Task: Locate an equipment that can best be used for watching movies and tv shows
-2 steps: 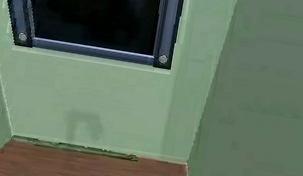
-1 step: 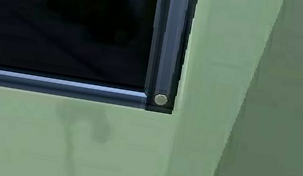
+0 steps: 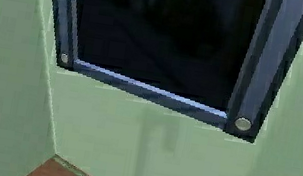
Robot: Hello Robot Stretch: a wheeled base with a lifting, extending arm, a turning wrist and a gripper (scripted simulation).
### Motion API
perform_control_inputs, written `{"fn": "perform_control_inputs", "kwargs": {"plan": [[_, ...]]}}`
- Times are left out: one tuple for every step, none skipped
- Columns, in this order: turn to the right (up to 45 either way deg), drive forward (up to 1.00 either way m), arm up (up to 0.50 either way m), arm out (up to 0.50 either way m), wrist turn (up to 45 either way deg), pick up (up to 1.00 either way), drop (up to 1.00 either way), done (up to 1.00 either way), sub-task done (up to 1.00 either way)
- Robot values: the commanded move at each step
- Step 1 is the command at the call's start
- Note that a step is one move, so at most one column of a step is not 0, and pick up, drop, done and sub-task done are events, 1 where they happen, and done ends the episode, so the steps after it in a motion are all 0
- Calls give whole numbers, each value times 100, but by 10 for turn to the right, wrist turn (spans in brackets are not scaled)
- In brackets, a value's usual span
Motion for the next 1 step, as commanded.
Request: {"fn": "perform_control_inputs", "kwargs": {"plan": [[0,0,0,0,0,0,0,100,0]]}}
